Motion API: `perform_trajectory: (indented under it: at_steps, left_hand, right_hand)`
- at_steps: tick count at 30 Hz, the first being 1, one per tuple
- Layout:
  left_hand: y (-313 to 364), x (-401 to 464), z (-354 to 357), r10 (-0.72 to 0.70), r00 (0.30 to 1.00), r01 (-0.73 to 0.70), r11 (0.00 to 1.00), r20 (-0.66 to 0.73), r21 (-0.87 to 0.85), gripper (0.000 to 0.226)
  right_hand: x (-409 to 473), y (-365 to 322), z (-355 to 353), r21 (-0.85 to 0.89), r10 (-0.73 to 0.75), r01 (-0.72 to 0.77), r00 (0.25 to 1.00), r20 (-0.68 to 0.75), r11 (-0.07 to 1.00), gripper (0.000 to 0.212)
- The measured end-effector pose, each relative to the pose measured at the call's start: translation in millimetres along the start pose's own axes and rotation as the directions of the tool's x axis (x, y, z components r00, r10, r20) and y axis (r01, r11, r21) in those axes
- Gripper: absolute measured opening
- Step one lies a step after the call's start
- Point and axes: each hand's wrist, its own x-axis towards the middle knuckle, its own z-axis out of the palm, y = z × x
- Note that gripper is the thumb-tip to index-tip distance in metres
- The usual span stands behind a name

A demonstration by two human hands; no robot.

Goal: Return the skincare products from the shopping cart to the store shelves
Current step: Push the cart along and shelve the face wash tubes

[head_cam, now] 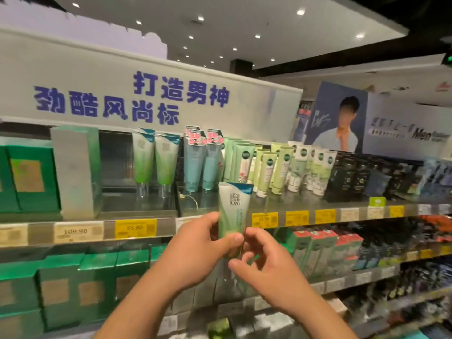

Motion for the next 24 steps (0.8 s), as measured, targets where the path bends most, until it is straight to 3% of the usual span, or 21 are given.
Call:
perform_trajectory:
  at_steps: [10, 14, 17, 24]
  left_hand:
    - [-31, 26, -82, 0.001, 0.972, 0.011, 0.999, -0.236, 0.052, 0.018]
    - [-46, 28, -106, -0.021, 0.922, 0.056, 0.995, -0.387, 0.08, 0.049]
    - [-57, 26, -115, -0.02, 0.89, 0.033, 0.999, -0.456, 0.022, 0.063]
    - [-70, 22, -126, -0.072, 0.905, 0.034, 0.995, -0.419, -0.098, 0.093]
  right_hand:
    - [96, -39, 78, -0.179, -0.084, 0.071, 0.994, -0.065, 0.981, 0.031]
    - [129, -59, 108, -0.209, -0.098, 0.08, 0.992, -0.077, 0.975, 0.02]
    - [156, -69, 127, -0.229, -0.098, 0.073, 0.99, -0.097, 0.971, 0.024]
    - [180, -72, 159, -0.398, -0.09, 0.067, 0.995, -0.041, 0.915, 0.04]
